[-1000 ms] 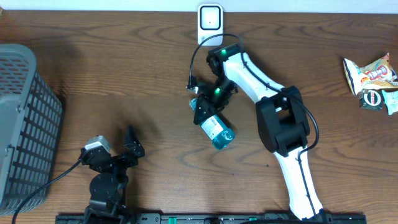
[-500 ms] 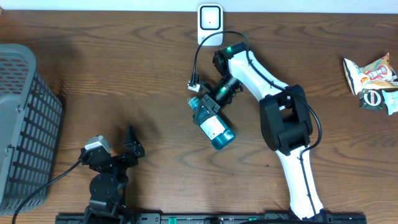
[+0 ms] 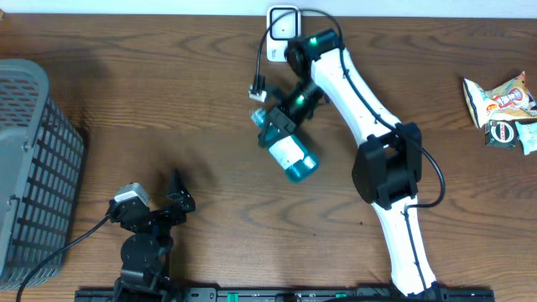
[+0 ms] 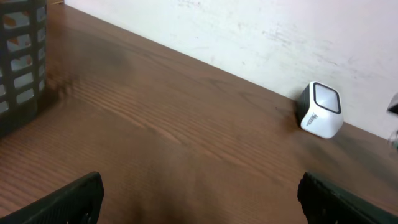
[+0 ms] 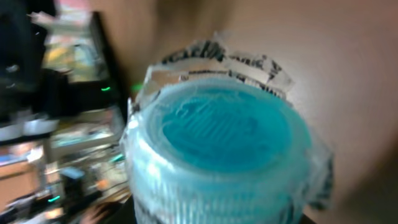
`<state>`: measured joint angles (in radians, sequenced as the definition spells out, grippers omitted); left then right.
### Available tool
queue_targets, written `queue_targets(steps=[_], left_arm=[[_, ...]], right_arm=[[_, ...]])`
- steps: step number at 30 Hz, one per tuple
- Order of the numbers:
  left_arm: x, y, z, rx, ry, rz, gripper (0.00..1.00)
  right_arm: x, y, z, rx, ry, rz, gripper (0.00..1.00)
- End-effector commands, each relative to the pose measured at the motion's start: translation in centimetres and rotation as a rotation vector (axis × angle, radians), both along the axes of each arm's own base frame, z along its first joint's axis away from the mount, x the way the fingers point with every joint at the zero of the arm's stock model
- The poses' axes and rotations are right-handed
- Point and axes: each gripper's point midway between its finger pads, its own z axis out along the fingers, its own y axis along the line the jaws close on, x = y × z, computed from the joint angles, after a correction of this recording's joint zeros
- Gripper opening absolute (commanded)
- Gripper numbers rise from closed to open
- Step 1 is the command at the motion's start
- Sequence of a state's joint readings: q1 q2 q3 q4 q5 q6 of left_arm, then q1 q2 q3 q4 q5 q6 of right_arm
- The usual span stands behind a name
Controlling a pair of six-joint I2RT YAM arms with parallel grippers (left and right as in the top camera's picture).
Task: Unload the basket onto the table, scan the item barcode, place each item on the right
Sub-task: 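Raise the mouthwash bottle up to the white scanner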
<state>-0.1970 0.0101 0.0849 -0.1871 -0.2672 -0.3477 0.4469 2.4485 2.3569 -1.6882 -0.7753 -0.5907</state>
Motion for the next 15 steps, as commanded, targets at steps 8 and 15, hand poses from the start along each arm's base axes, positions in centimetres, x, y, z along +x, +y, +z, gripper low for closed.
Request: queue_targets(steps=[8,15], left_arm=[[-0.1,0.1,-1.3,0.003,0.036,0.008,0.98],[-0.1,0.1,-1.3,0.003,0.036,0.008,0.98]], right_arm=[[12.6,-3.6,0.4,-0.642,-0.755,-0.309,0.07],[18.7,-1.5,2.6,-0.661,-1.113,-0.347,0.18]])
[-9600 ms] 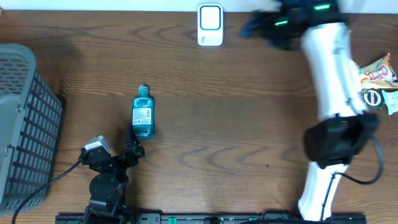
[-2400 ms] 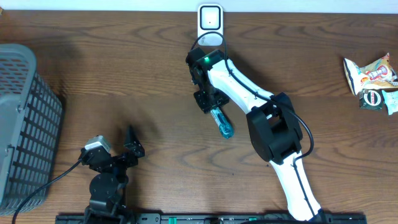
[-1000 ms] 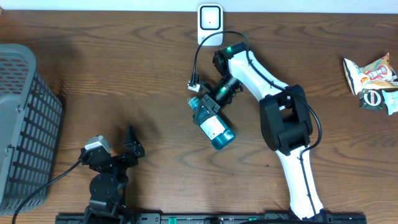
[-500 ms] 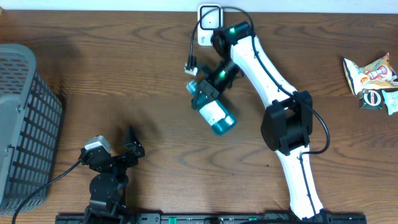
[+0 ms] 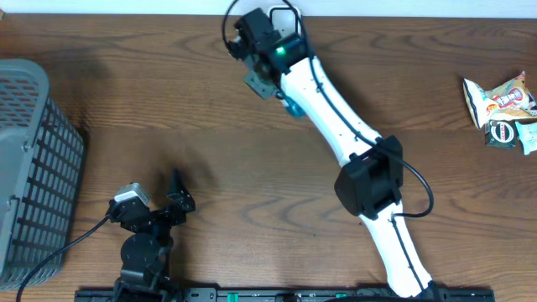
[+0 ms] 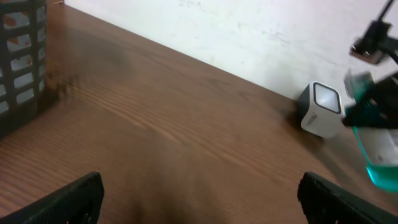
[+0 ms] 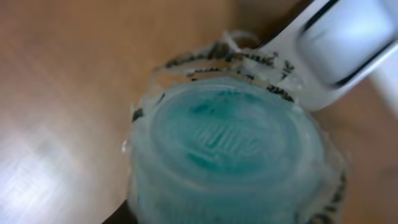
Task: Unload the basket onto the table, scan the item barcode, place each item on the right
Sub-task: 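Raise the mouthwash bottle up to the white scanner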
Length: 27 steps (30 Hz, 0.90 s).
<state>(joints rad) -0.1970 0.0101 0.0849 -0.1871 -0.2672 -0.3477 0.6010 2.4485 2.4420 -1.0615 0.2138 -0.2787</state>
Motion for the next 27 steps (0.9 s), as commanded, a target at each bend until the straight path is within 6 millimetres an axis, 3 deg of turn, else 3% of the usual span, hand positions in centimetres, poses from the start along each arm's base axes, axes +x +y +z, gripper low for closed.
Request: queue_targets(steps=[1,5,8,11,15,20,24,27], left_arm=[[-0.1,0.1,-1.3,0.003,0.036,0.008,0.98],[-0.1,0.1,-1.3,0.003,0.036,0.008,0.98],[-0.1,0.1,-1.3,0.003,0.036,0.008,0.98],[-0.1,0.1,-1.3,0.003,0.036,0.008,0.98],[-0.1,0.1,-1.3,0.003,0.036,0.008,0.98],[-0.1,0.1,-1.3,0.003,0.036,0.008,0.98],[-0.1,0.1,-1.3,0.003,0.036,0.008,0.98],[-0.1,0.1,-1.3,0.003,0.036,0.008,0.98]], right_arm=[[2.9,-2.0,2.9,-0.149,-0.201,-0.043,0.19],[5.9,-2.4,5.5,-0.228,-0.386,-0.069,0.23],[9.0,-3.0,8.8,-0.314,-0.589,-0.12,0.21],[11.0,-3.0,10.0,-0.37,-0.712,-0.142,0.2],[13.4,-2.1,8.6,-0.454,-0.843,-0.129,0.25],[14.9,-2.1,5.9,-0.52,-0.899,-0.118,0.27],[15.3,-3.4,4.8,-0.558,-0.875,-0.132,0.27],[15.5,-5.5,5.6,-0.625,-0.869,-0.177,0.26]])
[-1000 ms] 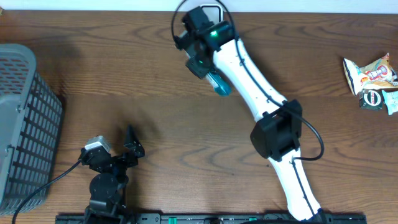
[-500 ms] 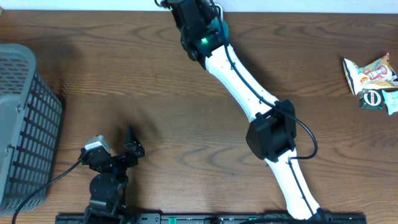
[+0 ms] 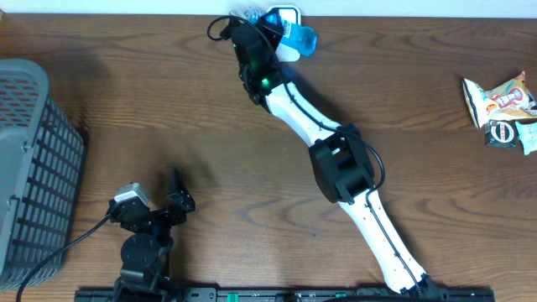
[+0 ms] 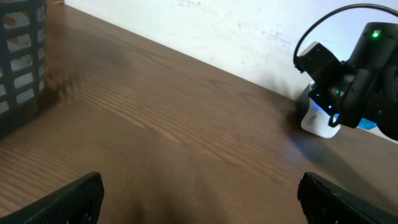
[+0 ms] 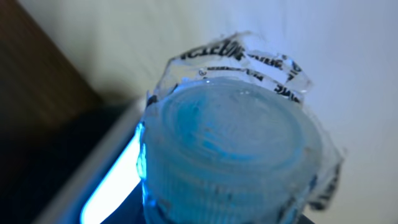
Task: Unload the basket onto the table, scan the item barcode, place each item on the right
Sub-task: 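Raise the mouthwash bottle up to the white scanner, then carry the mouthwash bottle to the right edge and release it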
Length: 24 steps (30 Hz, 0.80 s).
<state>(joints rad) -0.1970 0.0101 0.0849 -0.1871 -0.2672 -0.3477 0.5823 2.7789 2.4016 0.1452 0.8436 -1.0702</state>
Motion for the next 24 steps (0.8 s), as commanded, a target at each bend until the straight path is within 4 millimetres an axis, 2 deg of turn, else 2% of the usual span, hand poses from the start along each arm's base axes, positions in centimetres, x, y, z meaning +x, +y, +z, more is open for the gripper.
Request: queue_targets(steps=[1,5,7,8,10,12,18,22,24], left_arm=[[-0.1,0.1,-1.3,0.003,0.036,0.008,0.98],[-0.1,0.1,-1.3,0.003,0.036,0.008,0.98],[-0.1,0.1,-1.3,0.003,0.036,0.008,0.98],[-0.1,0.1,-1.3,0.003,0.036,0.008,0.98],[-0.1,0.1,-1.3,0.003,0.036,0.008,0.98],[-0.1,0.1,-1.3,0.003,0.036,0.008,0.98],[-0.1,0.1,-1.3,0.003,0.036,0.008,0.98],[-0.1,0.1,-1.3,0.003,0.036,0.008,0.98],[-0.1,0.1,-1.3,0.003,0.036,0.008,0.98]], right_arm=[[0.4,-3.8,5.8,-0.032,-0.087,-0.127,0.25],[0.2,-8.3,6.3,-0.016,-0.105,-0.288,0.21],[0.1,-11.7,6.5,0.011,-0.125,-0.4,0.18],[0.0,-15.0,6.1,0.02,-0.121,-0.496,0.18],[-0.3,-18.8,5.3,0.013,-0.105,-0.597,0.19],[-0.6,-23.1,4.4,0.009,-0.085,-0.699,0.19],[-2.8,-34.0,0.5,0.023,0.022,-0.9,0.19],[-5.3,-39.9,-2.8,0.103,0.112,-1.0,0.22],[-6.6,-42.6,-3.6,0.132,0.128,-1.06,0.22]])
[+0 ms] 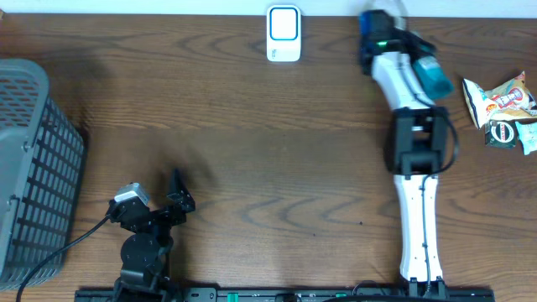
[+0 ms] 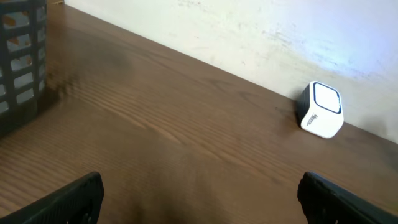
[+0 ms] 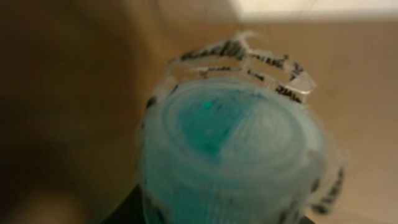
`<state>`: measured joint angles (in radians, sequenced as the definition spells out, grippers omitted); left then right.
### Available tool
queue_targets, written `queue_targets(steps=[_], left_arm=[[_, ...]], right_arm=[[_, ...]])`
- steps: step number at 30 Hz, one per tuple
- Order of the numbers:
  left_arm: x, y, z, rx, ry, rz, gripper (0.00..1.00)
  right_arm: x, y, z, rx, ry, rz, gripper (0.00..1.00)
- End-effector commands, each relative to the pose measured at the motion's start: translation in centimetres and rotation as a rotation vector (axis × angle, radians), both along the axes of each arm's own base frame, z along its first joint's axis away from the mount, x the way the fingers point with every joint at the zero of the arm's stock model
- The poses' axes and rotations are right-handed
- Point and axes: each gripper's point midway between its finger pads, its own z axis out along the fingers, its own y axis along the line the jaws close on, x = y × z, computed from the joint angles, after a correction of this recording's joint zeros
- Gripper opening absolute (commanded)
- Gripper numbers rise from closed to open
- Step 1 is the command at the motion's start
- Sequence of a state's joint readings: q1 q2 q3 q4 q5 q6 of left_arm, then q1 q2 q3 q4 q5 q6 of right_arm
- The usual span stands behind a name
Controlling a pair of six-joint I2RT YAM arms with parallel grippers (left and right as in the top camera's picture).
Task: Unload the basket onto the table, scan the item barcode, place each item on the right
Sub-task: 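Carry the mouthwash bottle to the right edge and release it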
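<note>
The item is a clear bottle with a teal cap (image 3: 231,142), wrapped in torn printed film, and it fills the right wrist view. Overhead, the bottle (image 1: 430,75) hangs over the back right of the table with my right gripper (image 1: 415,63) shut on it; the fingers are hidden behind it. The white barcode scanner (image 1: 284,33) stands uncovered at the back middle, and the left wrist view shows the scanner (image 2: 321,109) too. My left gripper (image 1: 178,191) rests open at the front left, its black fingertips (image 2: 69,198) wide apart over bare wood.
A grey slatted basket (image 1: 33,168) stands at the left edge. Snack packets (image 1: 503,109) lie at the right edge, just right of the held bottle. The white right arm (image 1: 415,201) runs from the front edge up the right side of the table.
My right arm has moved from the scanner to the back right, carrying the bottle close to the snack packets. The scanner is now uncovered. The left arm has not moved.
The right gripper held the bottle over the table in front of the scanner, then nearer to it, then right against the scanner's face with blue light showing. Now it holds the bottle far to the right. The left arm stayed still throughout.
</note>
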<state>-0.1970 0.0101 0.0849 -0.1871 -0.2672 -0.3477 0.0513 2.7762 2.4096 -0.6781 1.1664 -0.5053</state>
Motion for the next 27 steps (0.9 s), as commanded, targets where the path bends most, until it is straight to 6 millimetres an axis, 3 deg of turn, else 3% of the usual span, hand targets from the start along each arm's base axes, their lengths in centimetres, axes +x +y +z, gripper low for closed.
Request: queue_targets(steps=[1,4,7,9,12,14,18,21,27], left_arm=[[-0.1,0.1,-1.3,0.003,0.036,0.008,0.98],[-0.1,0.1,-1.3,0.003,0.036,0.008,0.98],[-0.1,0.1,-1.3,0.003,0.036,0.008,0.98],[-0.1,0.1,-1.3,0.003,0.036,0.008,0.98],[-0.1,0.1,-1.3,0.003,0.036,0.008,0.98],[-0.1,0.1,-1.3,0.003,0.036,0.008,0.98],[-0.1,0.1,-1.3,0.003,0.036,0.008,0.98],[-0.1,0.1,-1.3,0.003,0.036,0.008,0.98],[-0.1,0.1,-1.3,0.003,0.036,0.008,0.98]], right_arm=[[-1.3,-3.4,3.8,0.047,-0.251,-0.151,0.22],[-2.6,-5.9,3.7,0.046,-0.241,-0.206,0.27],[-3.3,-7.4,4.2,0.055,-0.26,-0.243,0.52],[-3.3,-7.4,5.3,0.072,-0.284,-0.241,0.77],[-2.5,-6.3,7.6,0.145,-0.352,-0.207,0.93],[-1.8,-4.5,10.4,0.232,-0.415,-0.154,0.99],[-2.1,-0.9,18.5,0.355,-0.636,-0.102,0.99],[-3.6,2.7,24.0,0.522,-0.78,-0.062,0.99],[-8.5,11.7,33.2,0.931,-0.844,0.16,0.99]])
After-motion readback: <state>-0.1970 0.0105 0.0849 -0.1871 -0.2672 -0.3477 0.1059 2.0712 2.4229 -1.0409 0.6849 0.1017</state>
